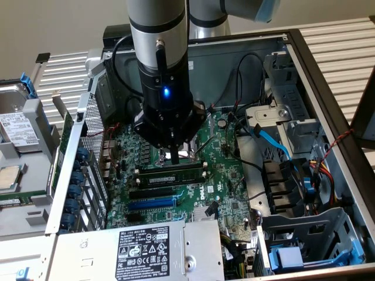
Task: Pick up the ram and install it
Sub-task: 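Press down the ram until it locks into place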
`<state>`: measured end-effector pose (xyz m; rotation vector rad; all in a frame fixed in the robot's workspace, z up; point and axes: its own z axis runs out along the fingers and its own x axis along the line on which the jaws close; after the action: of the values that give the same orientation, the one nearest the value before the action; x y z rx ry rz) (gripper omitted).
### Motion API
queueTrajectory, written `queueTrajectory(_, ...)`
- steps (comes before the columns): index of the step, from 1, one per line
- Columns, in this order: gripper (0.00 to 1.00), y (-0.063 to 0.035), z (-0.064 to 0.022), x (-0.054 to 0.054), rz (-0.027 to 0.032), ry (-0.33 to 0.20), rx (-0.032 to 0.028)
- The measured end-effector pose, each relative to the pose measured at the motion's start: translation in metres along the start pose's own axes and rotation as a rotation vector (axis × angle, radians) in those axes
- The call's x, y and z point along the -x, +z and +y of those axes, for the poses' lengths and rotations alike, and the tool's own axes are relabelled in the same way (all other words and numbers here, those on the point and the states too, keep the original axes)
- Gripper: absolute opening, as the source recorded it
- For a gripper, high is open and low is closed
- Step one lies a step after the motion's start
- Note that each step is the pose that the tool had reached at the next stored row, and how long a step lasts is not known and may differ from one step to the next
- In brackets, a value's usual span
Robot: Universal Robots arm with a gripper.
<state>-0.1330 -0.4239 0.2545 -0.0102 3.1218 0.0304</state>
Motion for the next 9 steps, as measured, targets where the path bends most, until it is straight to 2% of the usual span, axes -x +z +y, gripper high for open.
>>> queueTrajectory(7,0.11,0.0003,0.0,0.0,-0.0019,0.093,-0.0016)
queueTrajectory(9,0.11,0.0003,0.0,0.0,-0.002,0.102,-0.0018)
